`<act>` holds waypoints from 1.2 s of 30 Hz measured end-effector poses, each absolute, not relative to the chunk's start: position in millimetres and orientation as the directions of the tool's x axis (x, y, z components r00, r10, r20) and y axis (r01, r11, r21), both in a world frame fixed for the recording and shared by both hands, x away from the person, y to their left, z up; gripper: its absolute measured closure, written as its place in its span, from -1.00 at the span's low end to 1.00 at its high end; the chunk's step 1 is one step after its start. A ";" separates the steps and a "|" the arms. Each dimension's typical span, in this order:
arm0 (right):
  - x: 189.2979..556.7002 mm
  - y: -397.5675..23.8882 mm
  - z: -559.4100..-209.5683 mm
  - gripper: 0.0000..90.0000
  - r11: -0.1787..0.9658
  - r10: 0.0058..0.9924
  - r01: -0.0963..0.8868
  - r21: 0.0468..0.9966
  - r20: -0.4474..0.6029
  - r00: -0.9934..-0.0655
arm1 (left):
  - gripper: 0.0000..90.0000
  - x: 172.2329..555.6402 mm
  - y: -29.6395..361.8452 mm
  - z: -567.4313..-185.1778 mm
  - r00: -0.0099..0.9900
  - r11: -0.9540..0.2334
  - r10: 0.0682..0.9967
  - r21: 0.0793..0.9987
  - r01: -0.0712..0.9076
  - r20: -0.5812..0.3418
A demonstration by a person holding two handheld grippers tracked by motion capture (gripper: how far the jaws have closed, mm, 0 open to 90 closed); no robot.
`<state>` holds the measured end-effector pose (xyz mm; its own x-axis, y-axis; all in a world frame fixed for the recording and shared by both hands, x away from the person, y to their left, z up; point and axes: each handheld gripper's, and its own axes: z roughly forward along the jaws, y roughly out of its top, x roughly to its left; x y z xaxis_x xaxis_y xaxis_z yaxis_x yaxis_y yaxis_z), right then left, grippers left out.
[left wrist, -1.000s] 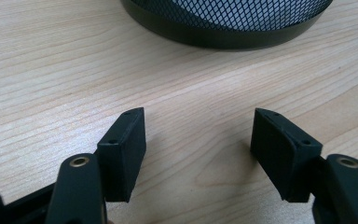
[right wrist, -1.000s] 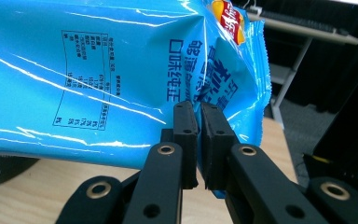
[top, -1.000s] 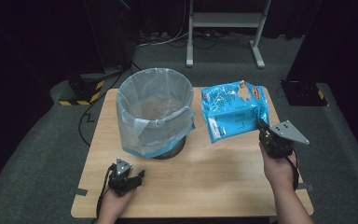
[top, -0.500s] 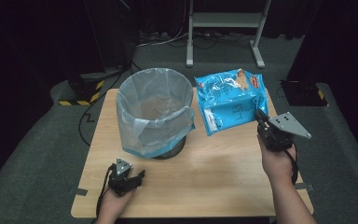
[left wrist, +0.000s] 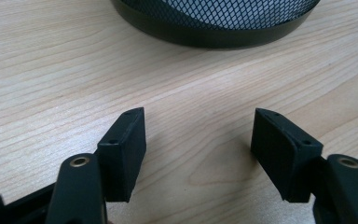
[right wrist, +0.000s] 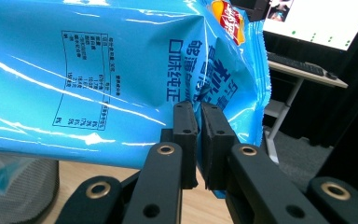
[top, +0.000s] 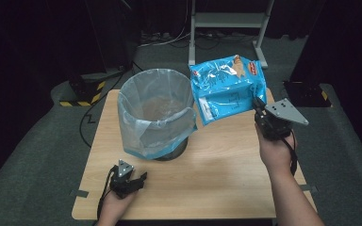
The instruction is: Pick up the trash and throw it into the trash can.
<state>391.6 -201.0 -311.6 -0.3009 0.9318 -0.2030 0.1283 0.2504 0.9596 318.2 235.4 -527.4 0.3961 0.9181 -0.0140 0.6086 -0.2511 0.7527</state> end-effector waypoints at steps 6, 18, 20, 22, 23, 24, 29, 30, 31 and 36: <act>399.2 -187.8 -302.9 0.91 0.247 0.932 0.113 0.962 -0.204 -0.300 | -0.21 318.0 235.8 -527.4 0.399 -0.248 0.917 0.753 0.609 -0.020; 413.1 -163.9 -285.4 0.91 0.263 0.924 0.088 0.961 -0.224 -0.310 | -0.21 317.9 234.8 -527.6 0.397 -0.252 0.918 0.754 0.606 -0.012; 415.2 -162.3 -283.7 0.91 0.267 0.923 0.085 0.960 -0.229 -0.309 | -0.20 318.0 235.0 -527.6 0.397 -0.252 0.918 0.754 0.606 -0.013; 417.2 -160.5 -282.3 0.91 0.270 0.923 0.087 0.959 -0.231 -0.307 | -0.20 317.9 235.2 -527.6 0.396 -0.250 0.918 0.754 0.607 -0.014; 418.0 -159.6 -281.6 0.91 0.269 0.924 0.090 0.959 -0.230 -0.307 | -0.20 317.8 235.2 -527.5 0.396 -0.250 0.918 0.753 0.608 -0.016; 418.9 -158.6 -280.9 0.91 0.270 0.924 0.089 0.959 -0.232 -0.305 | -0.20 317.7 235.3 -527.5 0.396 -0.249 0.918 0.753 0.609 -0.017; 423.1 -151.8 -276.5 0.91 0.281 0.922 0.082 0.956 -0.245 -0.301 | -0.20 317.7 235.7 -527.4 0.396 -0.247 0.918 0.753 0.610 -0.020; 423.6 -150.0 -275.8 0.90 0.286 0.920 0.077 0.955 -0.251 -0.301 | -0.20 317.6 235.7 -527.3 0.397 -0.248 0.918 0.752 0.611 -0.019; 424.3 -148.1 -275.3 0.90 0.288 0.919 0.077 0.954 -0.253 -0.301 | -0.20 317.6 235.6 -527.3 0.398 -0.249 0.917 0.752 0.611 -0.019; 428.1 -138.8 -274.9 0.90 0.301 0.914 0.076 0.950 -0.265 -0.307 | -0.20 317.4 235.5 -527.4 0.396 -0.247 0.918 0.753 0.610 -0.019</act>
<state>428.1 -138.8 -274.9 -0.3072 0.9140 -0.2651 0.0764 0.3014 0.9504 317.4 235.5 -527.4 0.3955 0.9183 -0.0186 0.6098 -0.2474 0.7530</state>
